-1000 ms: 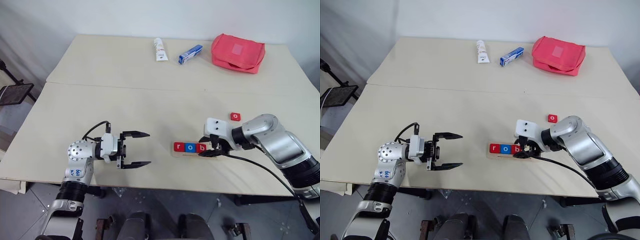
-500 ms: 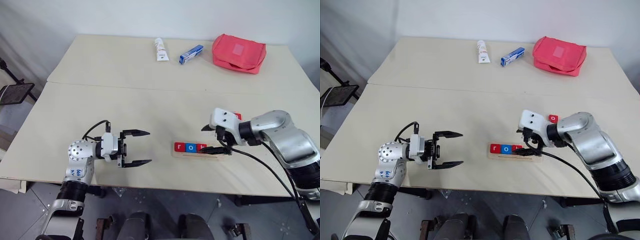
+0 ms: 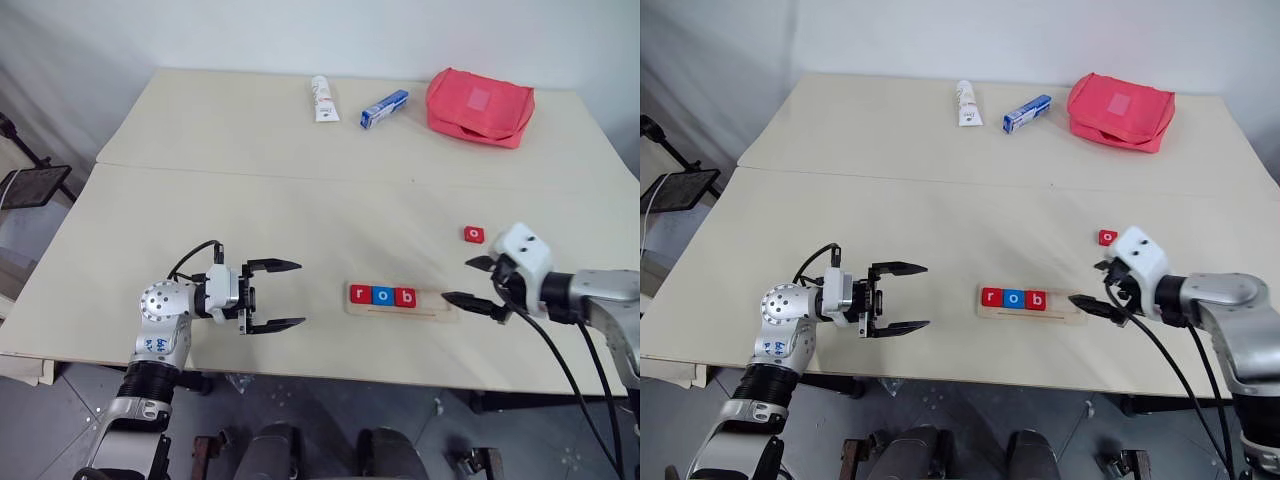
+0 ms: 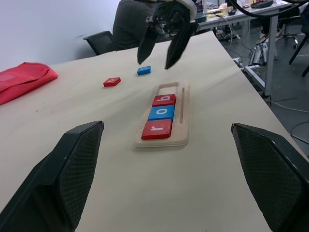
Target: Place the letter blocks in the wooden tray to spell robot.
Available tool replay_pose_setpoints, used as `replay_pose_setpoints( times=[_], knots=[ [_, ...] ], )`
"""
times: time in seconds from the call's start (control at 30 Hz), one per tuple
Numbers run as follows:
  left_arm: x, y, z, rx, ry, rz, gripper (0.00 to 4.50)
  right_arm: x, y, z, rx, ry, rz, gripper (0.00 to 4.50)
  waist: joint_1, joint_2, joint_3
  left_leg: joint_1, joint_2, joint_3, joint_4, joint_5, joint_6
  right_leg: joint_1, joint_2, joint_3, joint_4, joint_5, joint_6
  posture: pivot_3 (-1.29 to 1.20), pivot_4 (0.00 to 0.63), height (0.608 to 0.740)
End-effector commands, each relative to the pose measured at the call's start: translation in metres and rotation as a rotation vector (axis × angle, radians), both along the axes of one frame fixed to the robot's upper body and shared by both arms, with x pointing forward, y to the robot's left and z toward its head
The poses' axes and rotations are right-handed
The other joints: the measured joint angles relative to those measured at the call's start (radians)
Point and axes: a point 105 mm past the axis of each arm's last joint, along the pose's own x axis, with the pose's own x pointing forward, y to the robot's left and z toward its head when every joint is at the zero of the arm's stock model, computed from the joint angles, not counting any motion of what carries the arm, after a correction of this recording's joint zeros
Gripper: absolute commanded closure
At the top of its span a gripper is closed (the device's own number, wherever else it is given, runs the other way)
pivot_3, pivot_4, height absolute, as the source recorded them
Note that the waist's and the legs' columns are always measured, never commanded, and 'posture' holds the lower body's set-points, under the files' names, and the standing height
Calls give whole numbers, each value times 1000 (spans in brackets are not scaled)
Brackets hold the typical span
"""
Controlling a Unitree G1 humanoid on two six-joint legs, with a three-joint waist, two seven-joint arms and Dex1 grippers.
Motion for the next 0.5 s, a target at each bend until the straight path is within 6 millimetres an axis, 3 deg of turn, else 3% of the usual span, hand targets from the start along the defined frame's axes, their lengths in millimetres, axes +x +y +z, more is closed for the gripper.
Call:
replay_pose_setpoints(
  times=[0.03,0.5],
  knots=[
    [2,-1,7,-6,-30,-6,0,2,-23,15,6,-105,-130,47,4,0,0,0,0,0,0,0,0,0,0,0,0,0,0,0,150,740],
    [5,0,9,1,-30,-20,0,-18,-53,1,154,-126,-326,47,10,0,0,0,0,1,0,0,0,0,0,0,0,0,0,0,150,740]
  ],
)
